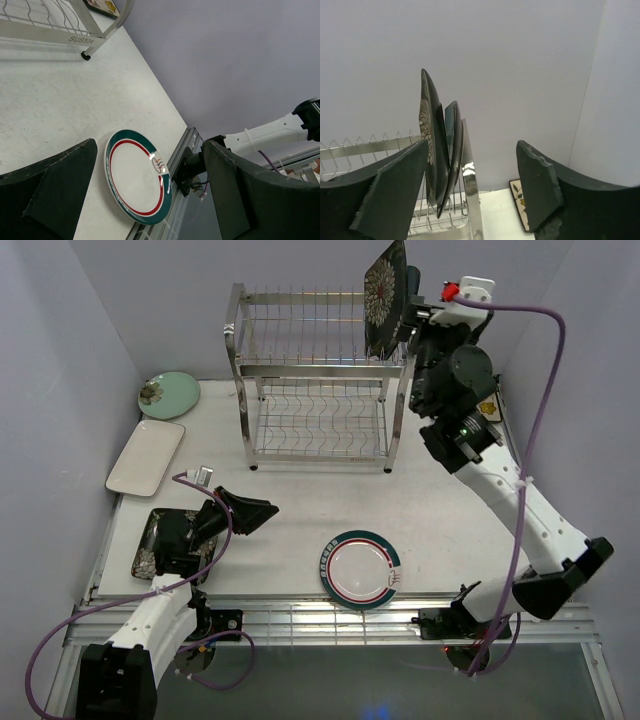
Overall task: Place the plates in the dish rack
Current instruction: Pick up the plate at the center of the board.
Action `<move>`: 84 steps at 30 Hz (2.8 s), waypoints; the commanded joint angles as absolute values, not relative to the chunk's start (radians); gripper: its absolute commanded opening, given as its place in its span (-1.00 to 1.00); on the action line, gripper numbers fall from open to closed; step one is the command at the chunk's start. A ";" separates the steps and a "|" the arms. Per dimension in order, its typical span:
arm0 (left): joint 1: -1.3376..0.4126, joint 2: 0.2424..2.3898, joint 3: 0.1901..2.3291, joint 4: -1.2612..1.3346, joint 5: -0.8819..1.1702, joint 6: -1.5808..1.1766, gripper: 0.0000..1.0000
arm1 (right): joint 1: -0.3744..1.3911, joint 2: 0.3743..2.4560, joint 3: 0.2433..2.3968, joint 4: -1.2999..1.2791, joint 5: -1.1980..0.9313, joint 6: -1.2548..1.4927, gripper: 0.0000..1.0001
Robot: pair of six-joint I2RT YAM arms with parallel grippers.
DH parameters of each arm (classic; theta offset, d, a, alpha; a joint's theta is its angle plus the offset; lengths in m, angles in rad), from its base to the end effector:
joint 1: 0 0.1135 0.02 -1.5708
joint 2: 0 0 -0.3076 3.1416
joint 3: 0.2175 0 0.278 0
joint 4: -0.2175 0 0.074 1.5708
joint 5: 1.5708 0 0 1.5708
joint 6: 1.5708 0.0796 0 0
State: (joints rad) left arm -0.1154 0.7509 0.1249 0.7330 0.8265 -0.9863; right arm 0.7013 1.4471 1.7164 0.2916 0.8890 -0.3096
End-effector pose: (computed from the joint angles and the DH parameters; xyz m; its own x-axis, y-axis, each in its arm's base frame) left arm 0.1695 -0.0786 0.2266 -0.6124 -0.4978 -0.6141 0.5324 0.3146 -0.7859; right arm 0.2942 0.1676 0.6148 0.3579 0.0510 -0.9324 0.2150 0.9672 0.1354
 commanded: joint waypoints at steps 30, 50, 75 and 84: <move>-0.120 0.804 0.160 0.706 0.796 -0.956 0.96 | 0.699 0.753 0.692 -0.084 0.675 0.512 0.86; -0.482 1.071 0.344 0.223 0.488 -0.695 0.96 | 0.548 0.778 0.394 -0.124 0.043 0.692 0.79; -0.693 1.488 0.506 0.150 0.522 -0.678 0.79 | 0.543 0.700 0.339 -0.143 -0.109 0.614 0.78; -0.773 1.588 0.512 0.190 0.512 -0.733 0.40 | 0.528 0.707 0.348 -0.146 -0.117 0.595 0.79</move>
